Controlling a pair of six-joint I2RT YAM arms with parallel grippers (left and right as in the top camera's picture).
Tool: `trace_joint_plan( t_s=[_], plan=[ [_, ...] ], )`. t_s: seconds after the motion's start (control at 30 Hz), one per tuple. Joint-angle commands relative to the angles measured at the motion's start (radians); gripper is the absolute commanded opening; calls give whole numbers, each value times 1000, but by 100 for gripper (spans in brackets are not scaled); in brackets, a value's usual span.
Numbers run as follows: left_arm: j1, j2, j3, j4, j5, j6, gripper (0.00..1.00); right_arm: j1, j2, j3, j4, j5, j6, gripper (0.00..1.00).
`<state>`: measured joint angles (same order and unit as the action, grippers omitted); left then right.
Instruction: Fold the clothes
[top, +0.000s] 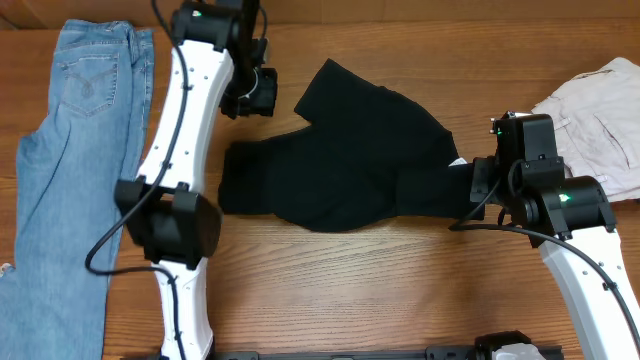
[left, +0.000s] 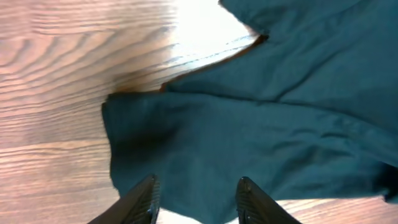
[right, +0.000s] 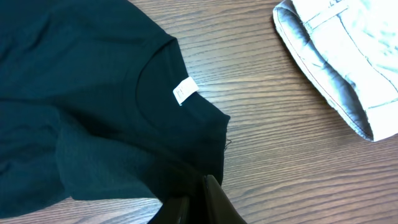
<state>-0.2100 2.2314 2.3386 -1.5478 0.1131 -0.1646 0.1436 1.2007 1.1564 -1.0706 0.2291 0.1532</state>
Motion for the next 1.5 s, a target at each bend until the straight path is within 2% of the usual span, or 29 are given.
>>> trace_joint_plan(
  t_s=[0.0, 0.2, 0.37, 0.47, 0.6, 0.73, 1.17, 1.47],
  plan=[
    [-9, 104, -2, -26, 8, 6, 39, -10, -5, 16, 4, 16, 3, 8],
    [13, 192, -2, -115, -137, -122, 30, -10, -5, 16, -10, 16, 3, 9],
    [66, 177, -2, -113, -175, -139, 33, -10, -5, 16, -20, 16, 3, 11],
    [124, 173, -2, -100, -135, -134, 38, -10, -5, 16, -32, 16, 3, 12],
    [181, 188, -2, -43, 71, 13, 42, -10, -5, 16, -37, 15, 4, 12],
    [184, 192, -2, 29, 125, 92, 45, -10, -5, 16, -34, 1, 4, 12],
    [177, 267, -6, 67, 123, 117, 47, -10, -5, 16, -32, 2, 3, 12],
    [179, 268, -27, 68, 50, 113, 48, -10, -5, 16, -32, 2, 3, 14]
  ],
)
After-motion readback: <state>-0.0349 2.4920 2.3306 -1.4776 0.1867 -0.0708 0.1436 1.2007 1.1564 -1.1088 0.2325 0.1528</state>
